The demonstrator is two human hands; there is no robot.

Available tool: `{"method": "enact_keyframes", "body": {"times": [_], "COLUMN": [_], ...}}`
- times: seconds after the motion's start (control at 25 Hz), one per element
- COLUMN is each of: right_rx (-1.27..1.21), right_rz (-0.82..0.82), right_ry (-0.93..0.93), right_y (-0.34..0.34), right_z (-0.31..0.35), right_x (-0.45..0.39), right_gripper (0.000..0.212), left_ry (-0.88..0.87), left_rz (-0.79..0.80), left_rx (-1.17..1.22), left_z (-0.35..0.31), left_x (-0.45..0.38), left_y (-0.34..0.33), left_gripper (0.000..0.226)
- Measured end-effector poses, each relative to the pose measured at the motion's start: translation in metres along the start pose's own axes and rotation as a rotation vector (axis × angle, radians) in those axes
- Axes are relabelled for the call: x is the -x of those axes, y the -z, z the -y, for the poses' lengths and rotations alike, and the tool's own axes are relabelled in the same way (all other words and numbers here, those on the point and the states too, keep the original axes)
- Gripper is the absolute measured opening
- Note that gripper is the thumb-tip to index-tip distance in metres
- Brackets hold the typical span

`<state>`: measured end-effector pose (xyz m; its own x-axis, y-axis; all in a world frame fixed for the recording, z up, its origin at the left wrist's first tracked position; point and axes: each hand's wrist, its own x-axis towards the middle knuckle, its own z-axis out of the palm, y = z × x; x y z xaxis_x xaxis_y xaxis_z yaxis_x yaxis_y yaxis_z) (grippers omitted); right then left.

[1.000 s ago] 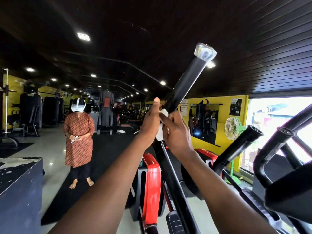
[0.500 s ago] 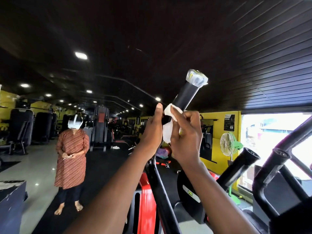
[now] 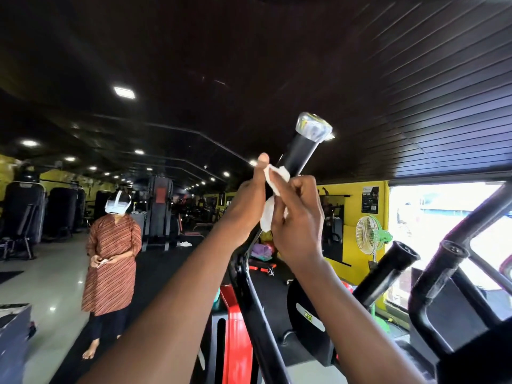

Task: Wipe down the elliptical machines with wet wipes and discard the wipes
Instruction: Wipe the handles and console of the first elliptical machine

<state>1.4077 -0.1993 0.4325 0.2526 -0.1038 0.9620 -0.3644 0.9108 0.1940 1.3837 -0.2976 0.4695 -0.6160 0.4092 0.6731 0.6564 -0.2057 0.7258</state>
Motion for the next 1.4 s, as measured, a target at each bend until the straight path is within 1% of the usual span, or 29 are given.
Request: {"method": "enact_keyframes", "body": {"times": [0.04,0.08,0.12,0.2,0.24,0.28,0.36,0.4,0.44,0.56,0.72,0.8,0.88,0.92,0.96,1.0,1.08,1.12,1.16,1.2,1.24,1.32,1.4], "right_rx": [-0.021,-0.048,-0.066,-0.058,-0.053,-0.046,-0.026,-0.032,-0.047,-0.083,-0.182,-0.301,-0.346,-0.334,-0.337,-0.363,-0.429,-0.44,-0.423,-0.367,-0.284,-0.107,0.029], "right_rz": [0.036,0.035,-0.014,-0.147,-0.166,-0.149,-0.058,-0.028,-0.033,-0.142,-0.144,-0.218,-0.291,-0.289,-0.265,-0.228,-0.192,-0.204,-0.23,-0.248,-0.24,-0.185,-0.19], "right_ry": [0.024,0.019,-0.008,-0.077,-0.084,-0.065,-0.014,-0.017,-0.051,-0.255,-0.378,-0.5,-0.572,-0.583,-0.606,-0.662,-0.776,-0.792,-0.762,-0.687,-0.566,-0.305,-0.177], "right_y": [0.003,0.006,0.008,0.008,0.006,0.004,0.003,0.006,0.008,0.012,0.013,0.016,0.014,0.012,0.01,0.01,0.014,0.016,0.017,0.017,0.016,0.011,0.009], "right_z": [0.0,-0.002,-0.004,-0.004,-0.002,0.0,0.001,0.002,0.002,0.014,0.019,0.014,0.015,0.016,0.016,0.016,0.011,0.009,0.01,0.012,0.017,0.021,0.015], "right_x": [0.007,0.007,-0.001,-0.026,-0.035,-0.034,-0.015,-0.01,-0.014,-0.039,-0.029,-0.039,-0.05,-0.05,-0.046,-0.044,-0.048,-0.053,-0.055,-0.055,-0.051,-0.04,-0.046], "right_gripper": [0.038,0.037,0.037,0.04,0.042,0.042,0.037,0.035,0.033,0.026,0.021,0.018,0.017,0.015,0.01,0.011,0.022,0.021,0.015,0.007,0.005,0.017,0.024], "left_ry": [-0.02,-0.055,-0.091,-0.134,-0.146,-0.14,-0.115,-0.103,-0.101,-0.106,-0.046,-0.041,-0.055,-0.037,-0.026,-0.026,-0.028,-0.024,-0.021,-0.013,-0.004,-0.011,-0.024], "left_rz": [-0.024,-0.054,-0.071,-0.055,-0.035,-0.012,0.009,0.011,0.006,0.04,0.032,0.007,-0.022,-0.023,-0.012,0.0,0.012,0.005,-0.008,-0.012,-0.002,0.024,0.034], "left_rx": [0.015,0.037,0.056,0.063,0.062,0.053,0.051,0.047,0.038,0.004,-0.04,-0.063,-0.062,-0.064,-0.067,-0.082,-0.079,-0.088,-0.078,-0.067,-0.048,-0.012,-0.004], "left_z": [-0.008,-0.015,-0.019,-0.024,-0.024,-0.024,-0.029,-0.032,-0.035,-0.038,-0.042,-0.043,-0.044,-0.045,-0.044,-0.042,-0.042,-0.041,-0.039,-0.039,-0.039,-0.038,-0.043], "left_x": [-0.002,-0.005,-0.007,-0.009,-0.01,-0.01,-0.007,-0.005,-0.004,-0.005,-0.004,-0.006,-0.009,-0.008,-0.009,-0.01,-0.008,-0.01,-0.012,-0.013,-0.014,-0.015,-0.011], "left_y": [-0.001,-0.003,-0.006,-0.011,-0.012,-0.012,-0.011,-0.011,-0.011,-0.013,-0.014,-0.016,-0.017,-0.017,-0.016,-0.016,-0.016,-0.017,-0.016,-0.016,-0.014,-0.012,-0.013], "left_gripper": [0.078,0.076,0.07,0.058,0.057,0.059,0.072,0.074,0.073,0.062,0.065,0.067,0.058,0.056,0.058,0.064,0.075,0.077,0.073,0.068,0.063,0.053,0.047]}}
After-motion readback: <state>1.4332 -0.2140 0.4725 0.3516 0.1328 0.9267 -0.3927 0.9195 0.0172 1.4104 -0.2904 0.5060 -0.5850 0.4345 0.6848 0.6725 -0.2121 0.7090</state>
